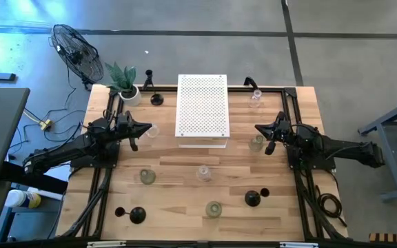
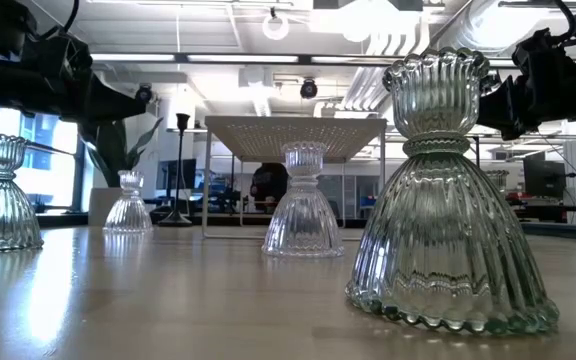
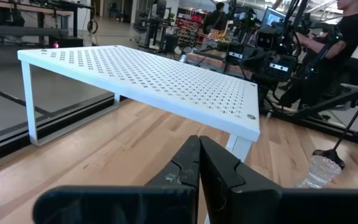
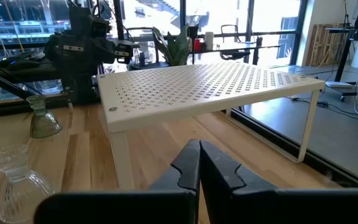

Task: Pick & Place candle stick holders

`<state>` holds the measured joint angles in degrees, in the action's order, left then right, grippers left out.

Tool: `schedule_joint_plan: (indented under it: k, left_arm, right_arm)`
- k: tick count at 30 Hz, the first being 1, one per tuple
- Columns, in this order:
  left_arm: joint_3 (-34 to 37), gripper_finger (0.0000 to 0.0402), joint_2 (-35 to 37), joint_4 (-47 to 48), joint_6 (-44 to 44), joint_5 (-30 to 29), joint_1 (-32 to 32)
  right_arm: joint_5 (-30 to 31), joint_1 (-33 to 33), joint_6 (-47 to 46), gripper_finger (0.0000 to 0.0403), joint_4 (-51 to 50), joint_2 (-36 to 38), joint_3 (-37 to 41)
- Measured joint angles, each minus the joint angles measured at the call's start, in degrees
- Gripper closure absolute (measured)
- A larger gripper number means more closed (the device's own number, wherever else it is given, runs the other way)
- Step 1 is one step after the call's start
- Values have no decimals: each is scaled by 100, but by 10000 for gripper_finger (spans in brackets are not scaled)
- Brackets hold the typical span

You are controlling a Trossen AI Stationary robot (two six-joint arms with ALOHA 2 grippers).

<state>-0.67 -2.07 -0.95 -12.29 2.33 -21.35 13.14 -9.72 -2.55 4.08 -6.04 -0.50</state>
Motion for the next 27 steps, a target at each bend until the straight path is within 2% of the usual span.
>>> schedule_joint_plan:
  k: [22,27]
  left_arm:
    - [0,401,0,-35,-3,-37,-1]
    - [0,401,-2,-84,-40,475,1]
  right_arm:
    - [0,0,0,402,0,1,0]
    - [41,0,60,402,5,0,1]
